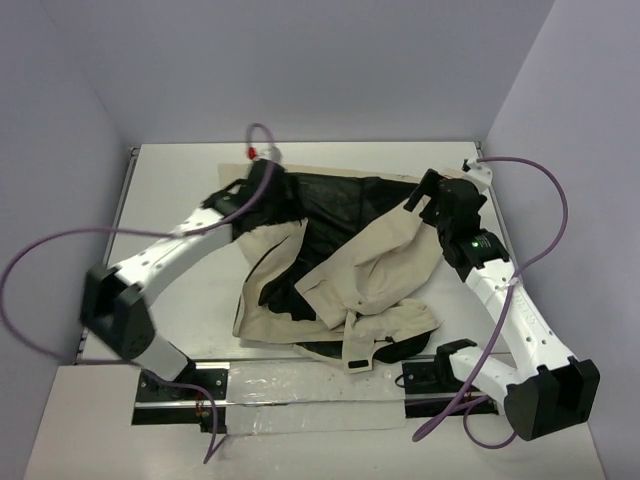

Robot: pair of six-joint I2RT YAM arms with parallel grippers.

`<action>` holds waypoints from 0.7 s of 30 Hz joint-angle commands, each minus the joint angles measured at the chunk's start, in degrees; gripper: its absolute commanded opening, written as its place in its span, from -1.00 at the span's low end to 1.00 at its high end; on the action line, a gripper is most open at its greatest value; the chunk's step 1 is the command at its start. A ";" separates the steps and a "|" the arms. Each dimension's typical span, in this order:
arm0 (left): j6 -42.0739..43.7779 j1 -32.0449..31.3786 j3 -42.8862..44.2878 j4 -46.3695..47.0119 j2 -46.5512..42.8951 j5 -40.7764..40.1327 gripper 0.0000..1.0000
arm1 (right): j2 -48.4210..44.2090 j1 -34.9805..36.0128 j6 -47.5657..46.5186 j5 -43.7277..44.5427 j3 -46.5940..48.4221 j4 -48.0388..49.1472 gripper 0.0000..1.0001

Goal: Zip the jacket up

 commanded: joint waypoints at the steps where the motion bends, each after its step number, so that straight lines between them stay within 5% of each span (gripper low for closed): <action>1: -8.43 9.15 -12.52 14.81 -13.41 4.96 0.63 | 1.67 -0.23 -1.26 -1.44 1.40 1.64 1.00; 8: -16.03 27.02 -19.56 22.76 -12.18 17.45 0.44 | 3.74 -0.05 -2.72 -2.42 3.47 0.67 1.00; 21: -13.31 38.69 -8.97 24.16 8.71 25.39 0.44 | 4.84 -0.04 -2.67 -1.12 5.83 -3.54 1.00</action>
